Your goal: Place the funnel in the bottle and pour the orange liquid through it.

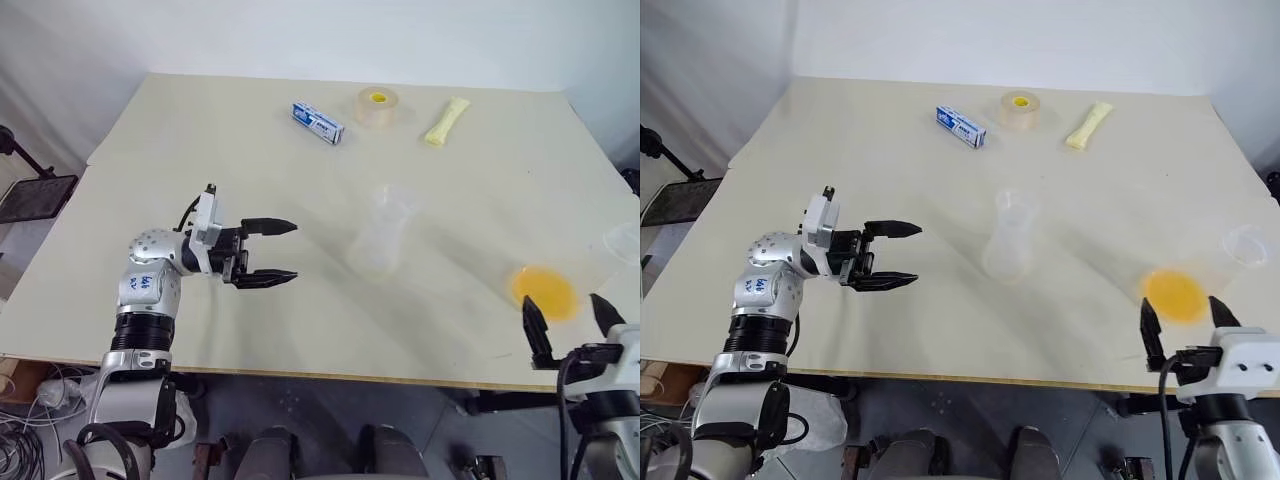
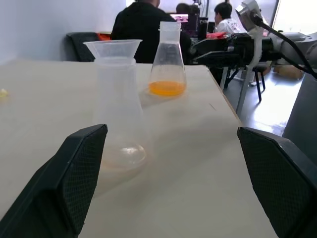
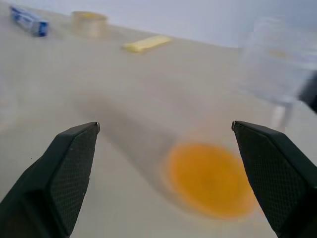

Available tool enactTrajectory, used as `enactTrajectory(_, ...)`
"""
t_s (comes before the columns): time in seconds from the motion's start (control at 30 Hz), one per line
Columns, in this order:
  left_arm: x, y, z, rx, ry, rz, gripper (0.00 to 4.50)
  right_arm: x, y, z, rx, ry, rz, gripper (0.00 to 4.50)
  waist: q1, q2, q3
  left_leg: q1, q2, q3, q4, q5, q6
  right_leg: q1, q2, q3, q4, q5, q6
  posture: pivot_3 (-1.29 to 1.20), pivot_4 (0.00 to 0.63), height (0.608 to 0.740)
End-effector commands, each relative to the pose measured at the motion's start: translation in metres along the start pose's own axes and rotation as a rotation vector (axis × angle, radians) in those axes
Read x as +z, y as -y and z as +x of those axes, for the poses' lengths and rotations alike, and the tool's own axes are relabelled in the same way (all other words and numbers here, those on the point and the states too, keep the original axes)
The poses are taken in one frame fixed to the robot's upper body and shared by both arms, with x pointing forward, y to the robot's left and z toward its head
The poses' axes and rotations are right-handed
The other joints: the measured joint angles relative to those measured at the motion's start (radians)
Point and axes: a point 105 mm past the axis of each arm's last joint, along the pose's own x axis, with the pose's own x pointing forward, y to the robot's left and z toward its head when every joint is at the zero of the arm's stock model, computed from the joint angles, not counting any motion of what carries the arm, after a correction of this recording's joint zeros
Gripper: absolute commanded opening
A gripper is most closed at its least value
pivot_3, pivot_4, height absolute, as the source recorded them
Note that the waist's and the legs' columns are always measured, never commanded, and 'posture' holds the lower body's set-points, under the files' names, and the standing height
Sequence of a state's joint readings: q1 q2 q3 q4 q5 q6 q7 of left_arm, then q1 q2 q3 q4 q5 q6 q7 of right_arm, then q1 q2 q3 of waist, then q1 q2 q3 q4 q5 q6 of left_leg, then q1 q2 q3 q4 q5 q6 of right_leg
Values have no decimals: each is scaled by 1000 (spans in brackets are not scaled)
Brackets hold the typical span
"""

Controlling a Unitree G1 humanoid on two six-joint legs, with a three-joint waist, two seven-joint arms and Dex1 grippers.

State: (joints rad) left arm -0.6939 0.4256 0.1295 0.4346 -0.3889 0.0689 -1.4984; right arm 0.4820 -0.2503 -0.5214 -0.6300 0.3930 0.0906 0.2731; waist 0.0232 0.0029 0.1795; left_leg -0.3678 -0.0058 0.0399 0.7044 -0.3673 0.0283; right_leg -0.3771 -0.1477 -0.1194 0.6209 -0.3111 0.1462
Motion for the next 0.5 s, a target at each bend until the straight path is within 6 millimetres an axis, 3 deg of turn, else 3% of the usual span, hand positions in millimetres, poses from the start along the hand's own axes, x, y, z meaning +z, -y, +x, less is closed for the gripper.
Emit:
enactTrajectory(0.03, 5, -1, 6, -15, 19, 40, 4463, 5, 17, -6, -70, 29, -35, 4500, 1, 0, 0, 0, 0, 0, 0, 0, 0, 0, 0, 0, 0, 0, 0, 0, 150, 740)
enactTrajectory(0.2, 3, 0, 8, -16, 48, 54, 4463, 4, 43, 5, -162, 51, -91, 4500, -1, 0, 0, 0, 0, 0, 0, 0, 0, 0, 0, 1, -1, 0, 0, 0, 150, 740)
enactTrajectory(0.5, 2, 4, 6, 18, 47, 67, 4463, 17, 56, 45, -162, 107, -96, 4500, -2, 1, 0, 0, 0, 1, -1, 0, 0, 0, 0, 1, -1, 0, 0, 0, 150, 740)
